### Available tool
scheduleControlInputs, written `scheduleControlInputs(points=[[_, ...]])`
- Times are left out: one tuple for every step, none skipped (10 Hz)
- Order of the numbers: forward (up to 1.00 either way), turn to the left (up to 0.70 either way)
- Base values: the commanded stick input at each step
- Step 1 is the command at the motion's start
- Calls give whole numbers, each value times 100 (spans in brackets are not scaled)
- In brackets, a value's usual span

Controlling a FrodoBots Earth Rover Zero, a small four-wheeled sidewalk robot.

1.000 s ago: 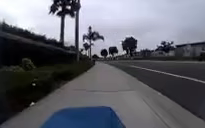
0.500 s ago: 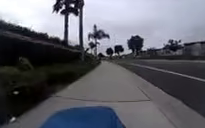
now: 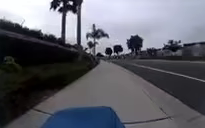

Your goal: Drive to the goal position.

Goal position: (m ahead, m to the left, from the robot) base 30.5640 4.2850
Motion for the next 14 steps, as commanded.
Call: scheduleControlInputs(points=[[100,0],[100,0],[100,0],[100,0],[100,0],[100,0],[100,0],[100,0],[100,0],[100,0],[100,0],[100,0],[100,0],[100,0]])
